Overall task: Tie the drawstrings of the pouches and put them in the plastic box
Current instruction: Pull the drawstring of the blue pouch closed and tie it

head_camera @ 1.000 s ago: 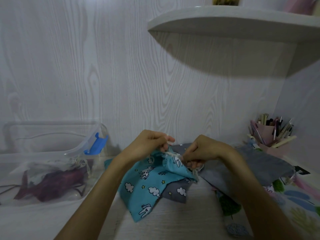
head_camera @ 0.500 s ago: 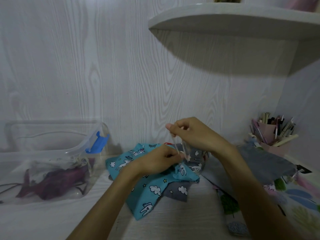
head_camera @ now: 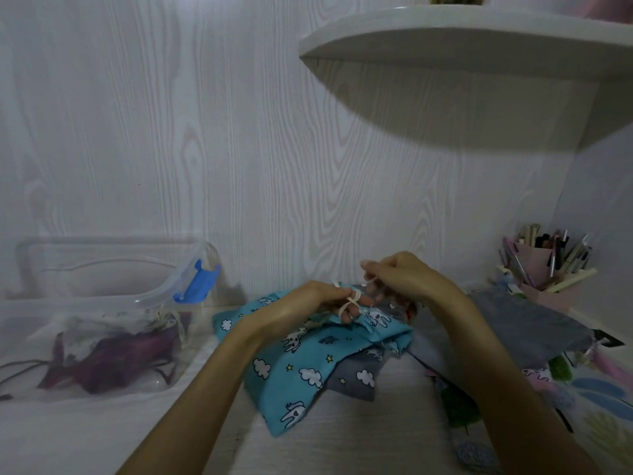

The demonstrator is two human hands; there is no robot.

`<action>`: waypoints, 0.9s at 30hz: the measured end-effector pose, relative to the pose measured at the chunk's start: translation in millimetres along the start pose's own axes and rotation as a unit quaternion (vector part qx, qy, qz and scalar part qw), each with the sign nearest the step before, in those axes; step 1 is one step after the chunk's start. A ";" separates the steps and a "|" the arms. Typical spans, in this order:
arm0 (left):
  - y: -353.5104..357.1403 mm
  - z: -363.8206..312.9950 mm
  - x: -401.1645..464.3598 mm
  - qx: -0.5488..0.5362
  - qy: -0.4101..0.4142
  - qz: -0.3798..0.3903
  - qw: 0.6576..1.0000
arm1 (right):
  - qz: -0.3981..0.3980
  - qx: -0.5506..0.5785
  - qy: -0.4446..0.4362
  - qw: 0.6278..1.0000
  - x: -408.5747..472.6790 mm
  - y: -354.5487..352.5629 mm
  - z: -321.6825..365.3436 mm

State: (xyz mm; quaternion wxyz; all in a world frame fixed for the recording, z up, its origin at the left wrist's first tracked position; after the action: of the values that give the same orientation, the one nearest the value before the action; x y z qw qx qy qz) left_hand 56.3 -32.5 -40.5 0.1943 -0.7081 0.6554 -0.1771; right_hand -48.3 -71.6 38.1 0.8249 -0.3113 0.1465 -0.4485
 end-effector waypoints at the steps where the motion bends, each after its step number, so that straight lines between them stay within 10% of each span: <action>1: -5.4 -0.2 6.6 -0.053 -0.031 -0.028 0.998 | 0.015 -0.038 0.011 0.999 -2.4 2.9 -1.8; 13: 2.2 -49.2 -38.2 -0.043 0.016 -0.021 0.999 | 0.023 -0.080 -0.015 0.996 -0.9 5.8 1.2; 18: -21.1 -46.7 -38.5 -0.123 0.026 -0.085 0.988 | 0.093 0.381 0.062 0.918 1.6 18.5 2.6; 21: -31.9 -44.3 -42.0 -0.127 0.025 -0.106 0.986 | 0.046 0.475 0.067 0.876 6.7 1.5 -4.2; 27: -41.9 -41.6 -44.5 -0.119 0.013 -0.125 0.985 | -0.120 -0.089 0.061 0.987 6.0 -50.8 -36.2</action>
State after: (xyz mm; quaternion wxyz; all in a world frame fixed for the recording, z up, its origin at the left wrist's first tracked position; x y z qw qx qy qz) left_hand 67.8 12.8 16.8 0.0766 -0.8002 0.5806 -0.1294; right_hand -96.8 -110.9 43.5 0.7237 -0.3707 0.1975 -0.5476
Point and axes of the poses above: each hand's wrist, its own x-axis towards the middle knuckle, its own y-axis out of the palm, z = x × y, the point moved 10 cm from there along x, towards the middle knuckle, and after that the axes turned 6 degrees about -z, right-handed, at the moved point
